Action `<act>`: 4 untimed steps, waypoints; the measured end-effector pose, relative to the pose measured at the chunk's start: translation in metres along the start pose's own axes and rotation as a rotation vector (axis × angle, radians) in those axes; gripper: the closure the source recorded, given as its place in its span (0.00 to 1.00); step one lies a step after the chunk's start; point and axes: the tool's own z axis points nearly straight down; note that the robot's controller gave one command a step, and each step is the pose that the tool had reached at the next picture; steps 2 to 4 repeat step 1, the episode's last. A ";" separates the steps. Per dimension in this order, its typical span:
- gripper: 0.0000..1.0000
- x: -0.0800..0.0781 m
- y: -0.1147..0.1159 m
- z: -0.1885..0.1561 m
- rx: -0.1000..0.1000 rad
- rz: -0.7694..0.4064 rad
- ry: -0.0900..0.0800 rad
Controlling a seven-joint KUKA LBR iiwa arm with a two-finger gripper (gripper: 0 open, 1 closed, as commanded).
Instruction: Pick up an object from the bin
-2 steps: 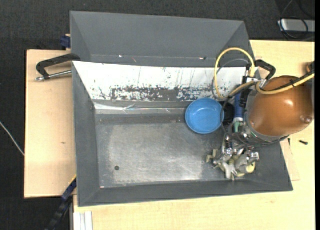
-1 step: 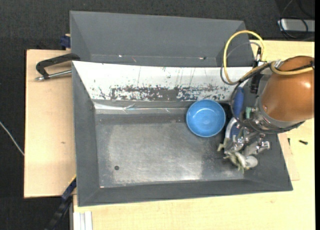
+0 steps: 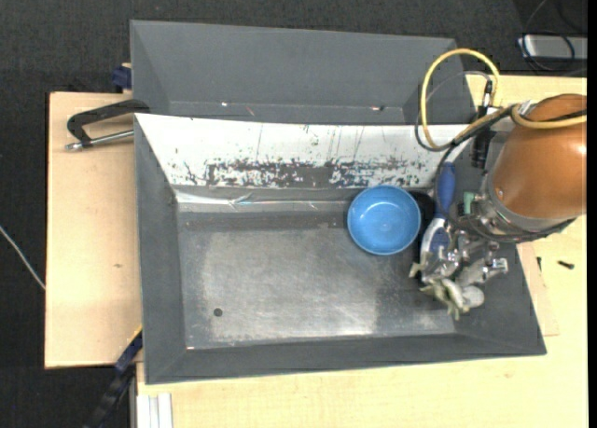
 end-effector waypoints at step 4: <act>1.00 -0.001 -0.001 -0.029 0.004 0.004 0.000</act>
Offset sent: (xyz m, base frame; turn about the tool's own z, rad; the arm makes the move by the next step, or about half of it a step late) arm 0.0000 0.0001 0.0269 0.0000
